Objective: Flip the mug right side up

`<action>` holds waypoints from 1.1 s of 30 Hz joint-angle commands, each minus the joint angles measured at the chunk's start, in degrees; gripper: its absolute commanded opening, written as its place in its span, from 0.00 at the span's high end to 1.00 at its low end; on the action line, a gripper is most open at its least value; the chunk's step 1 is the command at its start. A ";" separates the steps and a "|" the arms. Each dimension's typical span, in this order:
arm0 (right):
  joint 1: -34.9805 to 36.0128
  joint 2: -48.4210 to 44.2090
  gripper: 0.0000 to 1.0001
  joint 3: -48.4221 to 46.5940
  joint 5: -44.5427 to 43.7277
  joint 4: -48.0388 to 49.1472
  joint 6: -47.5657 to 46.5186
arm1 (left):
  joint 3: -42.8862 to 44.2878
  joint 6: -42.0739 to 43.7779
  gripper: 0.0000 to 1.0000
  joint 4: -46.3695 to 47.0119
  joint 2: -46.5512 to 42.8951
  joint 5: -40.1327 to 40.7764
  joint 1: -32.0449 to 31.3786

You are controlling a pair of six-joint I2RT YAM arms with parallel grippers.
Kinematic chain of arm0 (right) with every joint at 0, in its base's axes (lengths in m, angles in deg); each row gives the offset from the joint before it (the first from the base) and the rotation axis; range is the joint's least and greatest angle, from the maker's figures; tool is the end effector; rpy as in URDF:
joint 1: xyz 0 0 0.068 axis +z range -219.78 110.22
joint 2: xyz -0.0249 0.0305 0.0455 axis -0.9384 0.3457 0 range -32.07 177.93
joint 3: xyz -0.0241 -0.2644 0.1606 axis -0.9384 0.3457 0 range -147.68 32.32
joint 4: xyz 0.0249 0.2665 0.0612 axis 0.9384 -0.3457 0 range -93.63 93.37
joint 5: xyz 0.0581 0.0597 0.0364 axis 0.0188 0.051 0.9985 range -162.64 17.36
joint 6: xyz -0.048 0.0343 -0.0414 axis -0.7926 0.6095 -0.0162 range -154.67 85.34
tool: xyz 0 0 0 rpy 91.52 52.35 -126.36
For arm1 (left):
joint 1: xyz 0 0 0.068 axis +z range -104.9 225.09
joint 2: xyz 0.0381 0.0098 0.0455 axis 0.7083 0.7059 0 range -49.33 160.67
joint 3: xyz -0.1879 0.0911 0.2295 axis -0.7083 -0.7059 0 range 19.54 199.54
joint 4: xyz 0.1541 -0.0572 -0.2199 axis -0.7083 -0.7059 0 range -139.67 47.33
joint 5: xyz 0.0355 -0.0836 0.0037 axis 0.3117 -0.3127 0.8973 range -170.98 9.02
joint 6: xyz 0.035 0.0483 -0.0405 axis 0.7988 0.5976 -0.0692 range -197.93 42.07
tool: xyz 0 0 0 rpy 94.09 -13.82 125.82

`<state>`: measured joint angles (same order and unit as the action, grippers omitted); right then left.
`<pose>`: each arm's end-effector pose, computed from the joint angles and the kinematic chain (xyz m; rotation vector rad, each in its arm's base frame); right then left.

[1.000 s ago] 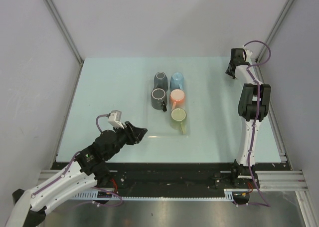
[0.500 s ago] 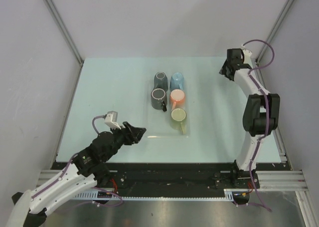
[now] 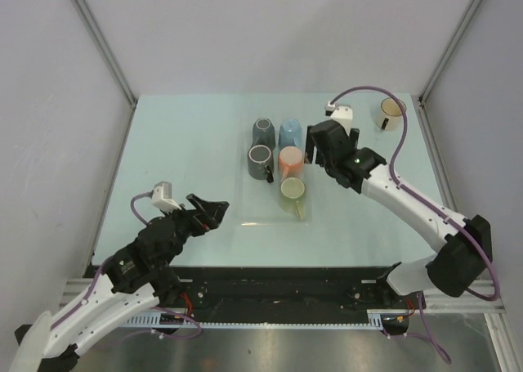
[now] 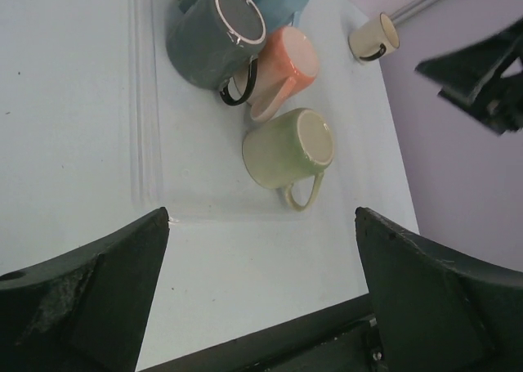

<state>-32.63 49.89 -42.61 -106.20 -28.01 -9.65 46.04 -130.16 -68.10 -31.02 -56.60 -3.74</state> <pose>0.2900 0.1784 0.3642 0.0822 2.1133 -0.0183 0.0863 -0.0613 0.2668 -0.3591 1.8934 -0.8211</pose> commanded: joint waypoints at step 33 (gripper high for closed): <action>15.68 -16.66 0.10 26.16 15.80 8.43 -1.63 | 2.94 0.72 0.01 4.69 16.76 -4.52 0.50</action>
<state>-17.00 31.94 -14.31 -87.40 -19.79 -10.37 47.57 -130.93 -64.58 -15.24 -60.45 -3.59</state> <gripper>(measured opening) 0.938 0.993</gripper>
